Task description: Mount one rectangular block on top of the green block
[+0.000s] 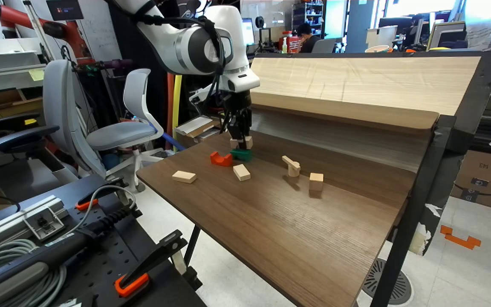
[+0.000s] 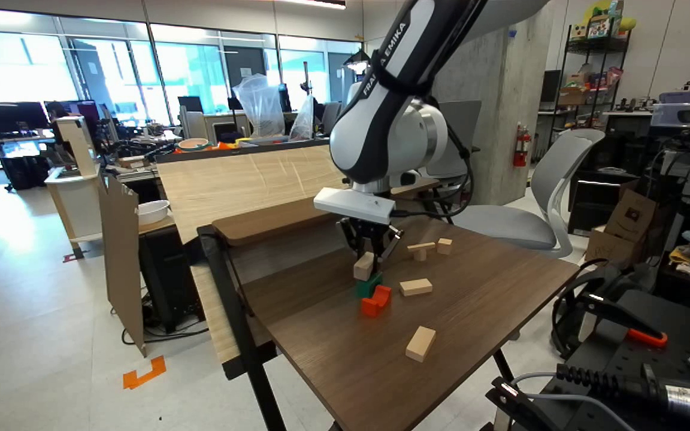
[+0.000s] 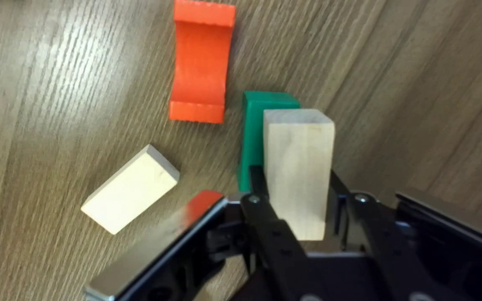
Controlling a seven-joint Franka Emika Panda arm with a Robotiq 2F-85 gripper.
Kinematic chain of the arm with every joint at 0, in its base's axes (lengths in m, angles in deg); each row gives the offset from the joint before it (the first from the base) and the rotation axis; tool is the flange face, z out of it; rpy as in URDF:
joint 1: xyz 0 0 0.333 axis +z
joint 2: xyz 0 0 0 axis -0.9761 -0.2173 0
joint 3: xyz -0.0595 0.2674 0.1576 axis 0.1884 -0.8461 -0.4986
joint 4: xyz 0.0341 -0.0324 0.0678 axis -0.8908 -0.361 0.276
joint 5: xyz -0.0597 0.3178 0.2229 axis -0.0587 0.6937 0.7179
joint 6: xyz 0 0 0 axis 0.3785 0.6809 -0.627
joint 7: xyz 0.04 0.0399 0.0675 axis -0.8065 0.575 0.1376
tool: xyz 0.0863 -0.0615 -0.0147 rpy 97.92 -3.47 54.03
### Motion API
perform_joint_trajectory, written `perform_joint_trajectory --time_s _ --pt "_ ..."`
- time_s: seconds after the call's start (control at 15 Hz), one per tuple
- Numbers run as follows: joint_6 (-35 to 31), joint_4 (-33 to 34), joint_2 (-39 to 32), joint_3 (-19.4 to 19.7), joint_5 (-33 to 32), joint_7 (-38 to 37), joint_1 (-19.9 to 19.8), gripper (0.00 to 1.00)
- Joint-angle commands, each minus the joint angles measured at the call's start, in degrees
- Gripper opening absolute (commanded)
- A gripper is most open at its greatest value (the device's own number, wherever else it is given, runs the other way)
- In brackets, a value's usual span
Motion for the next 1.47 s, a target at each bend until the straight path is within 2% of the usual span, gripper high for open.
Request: perform_joint_trajectory --time_s 0.0,1.4 --pt "-0.6 -2.3 2.5 0.4 -0.7 -1.7 0.9 0.08" --pt "0.8 -3.1 2.5 0.0 -0.3 -4.8 0.4 0.08"
